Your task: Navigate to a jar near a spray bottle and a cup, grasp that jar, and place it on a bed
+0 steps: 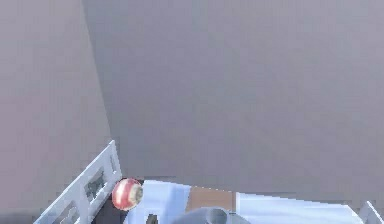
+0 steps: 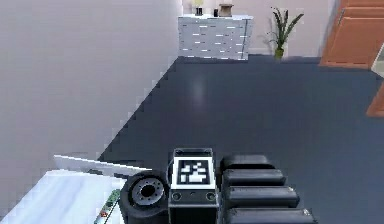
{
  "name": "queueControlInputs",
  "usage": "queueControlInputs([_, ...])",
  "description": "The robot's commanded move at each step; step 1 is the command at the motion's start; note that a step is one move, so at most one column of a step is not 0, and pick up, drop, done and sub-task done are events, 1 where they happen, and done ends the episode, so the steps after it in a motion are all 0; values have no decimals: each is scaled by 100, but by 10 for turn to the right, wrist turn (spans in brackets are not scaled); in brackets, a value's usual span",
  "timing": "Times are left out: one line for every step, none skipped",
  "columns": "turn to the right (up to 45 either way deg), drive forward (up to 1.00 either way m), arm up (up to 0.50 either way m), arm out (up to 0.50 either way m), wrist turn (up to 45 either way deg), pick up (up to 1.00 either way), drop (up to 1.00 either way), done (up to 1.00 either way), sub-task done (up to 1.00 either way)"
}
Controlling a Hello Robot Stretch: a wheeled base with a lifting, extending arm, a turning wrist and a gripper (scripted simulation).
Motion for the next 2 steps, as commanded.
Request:
queueControlInputs([270,0,0,0,0,0,0,0,0])
queueControlInputs([90,0,0,0,0,0,0,0,0])
